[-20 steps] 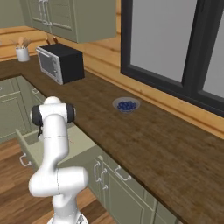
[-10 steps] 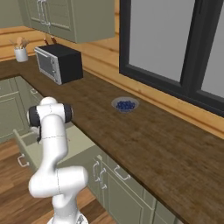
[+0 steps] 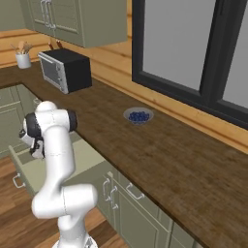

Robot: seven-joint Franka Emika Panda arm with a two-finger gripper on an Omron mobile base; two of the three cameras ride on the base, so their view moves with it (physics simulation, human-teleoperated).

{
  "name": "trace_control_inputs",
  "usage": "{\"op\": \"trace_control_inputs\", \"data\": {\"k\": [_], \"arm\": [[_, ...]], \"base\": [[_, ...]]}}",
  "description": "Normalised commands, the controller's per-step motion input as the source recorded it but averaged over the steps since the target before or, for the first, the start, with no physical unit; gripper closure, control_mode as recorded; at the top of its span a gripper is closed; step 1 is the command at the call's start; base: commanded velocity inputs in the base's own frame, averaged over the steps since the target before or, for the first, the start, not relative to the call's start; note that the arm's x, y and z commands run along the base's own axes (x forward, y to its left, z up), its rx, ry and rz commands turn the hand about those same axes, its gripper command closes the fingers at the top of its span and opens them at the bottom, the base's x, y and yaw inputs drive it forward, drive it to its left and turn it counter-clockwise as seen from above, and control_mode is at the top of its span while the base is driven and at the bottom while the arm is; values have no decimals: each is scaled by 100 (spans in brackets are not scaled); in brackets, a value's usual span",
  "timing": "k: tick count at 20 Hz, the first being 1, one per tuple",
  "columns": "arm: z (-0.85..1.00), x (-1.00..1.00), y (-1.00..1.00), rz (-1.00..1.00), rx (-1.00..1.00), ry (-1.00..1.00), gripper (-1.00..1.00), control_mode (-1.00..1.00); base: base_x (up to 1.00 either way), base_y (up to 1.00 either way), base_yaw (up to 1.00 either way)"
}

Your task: Take a straw from the drawer in front and place it inside the glass cup on the dining counter.

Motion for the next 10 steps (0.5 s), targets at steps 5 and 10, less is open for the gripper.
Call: {"op": "trace_control_inputs", "data": {"k": [5,10], "arm": [[100,-87,-1,0,14,10,100,-100],[100,-100,0,-6,11,-5,100,-100]], "base": [[0,0,0],[0,0,0]]}}
